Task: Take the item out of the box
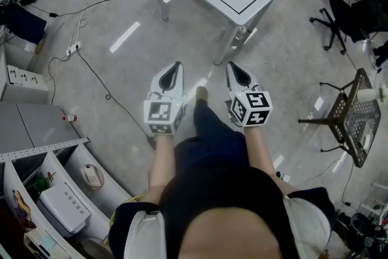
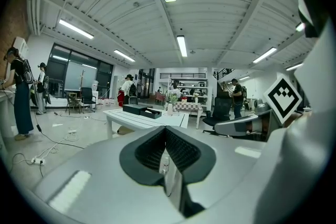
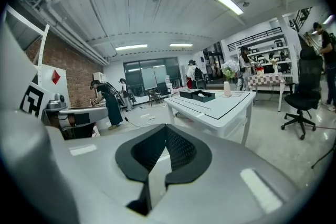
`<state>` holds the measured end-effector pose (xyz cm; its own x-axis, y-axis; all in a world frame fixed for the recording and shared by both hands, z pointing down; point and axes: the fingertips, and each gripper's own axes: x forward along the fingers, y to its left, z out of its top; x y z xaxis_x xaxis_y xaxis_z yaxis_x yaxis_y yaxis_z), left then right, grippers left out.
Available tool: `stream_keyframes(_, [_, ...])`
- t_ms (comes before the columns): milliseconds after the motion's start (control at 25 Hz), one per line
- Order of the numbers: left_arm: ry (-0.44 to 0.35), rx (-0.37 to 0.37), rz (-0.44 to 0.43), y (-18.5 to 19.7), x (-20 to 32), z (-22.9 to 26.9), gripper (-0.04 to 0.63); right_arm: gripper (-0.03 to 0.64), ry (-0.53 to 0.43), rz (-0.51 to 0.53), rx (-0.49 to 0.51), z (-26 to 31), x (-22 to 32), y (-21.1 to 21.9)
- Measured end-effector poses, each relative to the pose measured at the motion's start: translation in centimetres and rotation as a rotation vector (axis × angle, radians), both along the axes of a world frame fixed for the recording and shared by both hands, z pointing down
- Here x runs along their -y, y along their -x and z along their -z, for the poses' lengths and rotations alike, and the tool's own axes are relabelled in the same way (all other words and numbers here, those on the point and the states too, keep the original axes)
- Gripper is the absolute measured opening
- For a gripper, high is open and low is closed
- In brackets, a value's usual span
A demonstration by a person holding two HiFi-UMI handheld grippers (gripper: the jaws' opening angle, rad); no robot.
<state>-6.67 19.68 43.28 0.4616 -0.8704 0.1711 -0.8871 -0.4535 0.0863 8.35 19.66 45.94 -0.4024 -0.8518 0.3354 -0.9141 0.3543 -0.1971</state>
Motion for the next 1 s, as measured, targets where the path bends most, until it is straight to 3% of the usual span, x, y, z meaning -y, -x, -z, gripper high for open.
stream_keyframes(1000, [0.007,0.003,0.004,-0.3,11.6,-0.3,0.009,0.002,-0.001,0.045,-0.007,0.3,12.3,0.9])
